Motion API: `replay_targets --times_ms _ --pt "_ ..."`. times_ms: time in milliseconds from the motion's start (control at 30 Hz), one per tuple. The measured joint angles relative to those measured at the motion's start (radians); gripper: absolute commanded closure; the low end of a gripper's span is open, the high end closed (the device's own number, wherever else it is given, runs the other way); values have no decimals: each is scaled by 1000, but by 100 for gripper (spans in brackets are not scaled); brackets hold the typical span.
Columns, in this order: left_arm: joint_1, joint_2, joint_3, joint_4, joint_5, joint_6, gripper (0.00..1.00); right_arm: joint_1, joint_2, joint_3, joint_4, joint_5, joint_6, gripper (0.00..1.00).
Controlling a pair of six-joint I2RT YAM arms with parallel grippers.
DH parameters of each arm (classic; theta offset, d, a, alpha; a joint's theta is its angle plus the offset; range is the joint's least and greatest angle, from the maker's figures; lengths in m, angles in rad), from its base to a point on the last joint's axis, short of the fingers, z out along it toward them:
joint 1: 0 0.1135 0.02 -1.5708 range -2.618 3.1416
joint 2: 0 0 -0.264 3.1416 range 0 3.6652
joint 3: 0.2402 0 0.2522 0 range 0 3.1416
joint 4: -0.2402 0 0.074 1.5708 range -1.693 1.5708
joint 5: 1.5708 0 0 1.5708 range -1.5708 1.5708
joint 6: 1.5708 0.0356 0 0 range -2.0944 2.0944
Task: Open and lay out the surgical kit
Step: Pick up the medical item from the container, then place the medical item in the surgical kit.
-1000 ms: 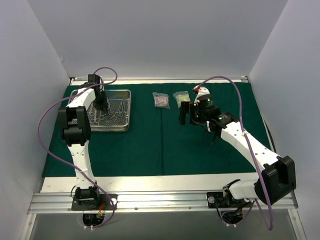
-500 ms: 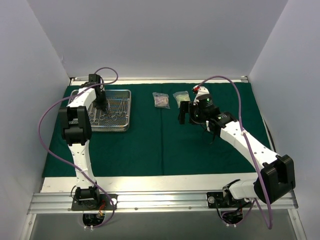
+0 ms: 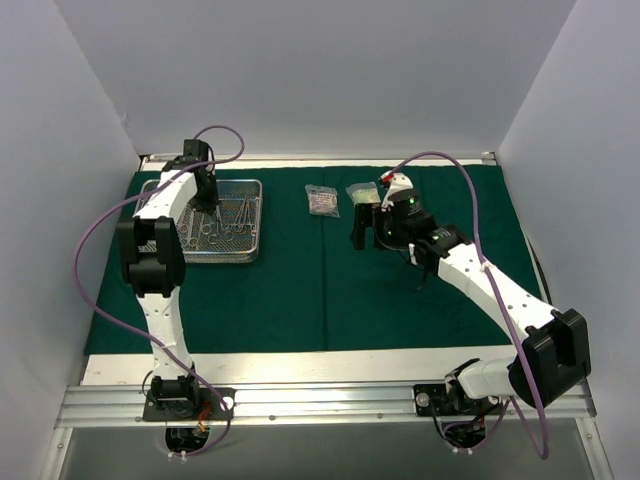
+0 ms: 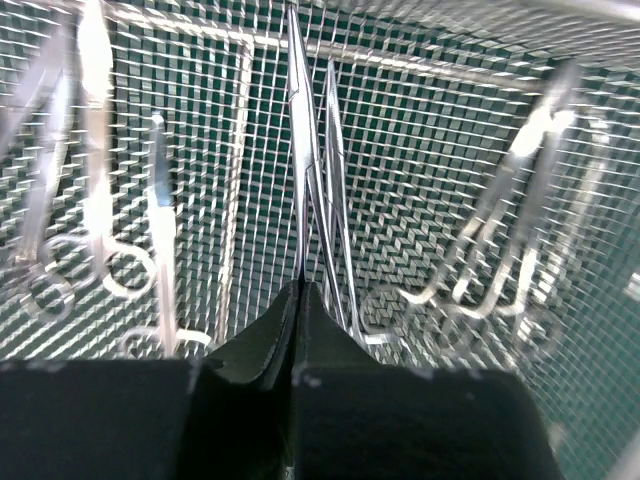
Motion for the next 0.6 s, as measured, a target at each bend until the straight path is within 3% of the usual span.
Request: replay_targets --times_ms 367,600 --pt "-27 -192 18 -45 -21 -40 98 21 -15 3 12 4 19 3" --pt "-214 -255 16 -94 -45 -103 98 21 -102 3 10 66 40 2"
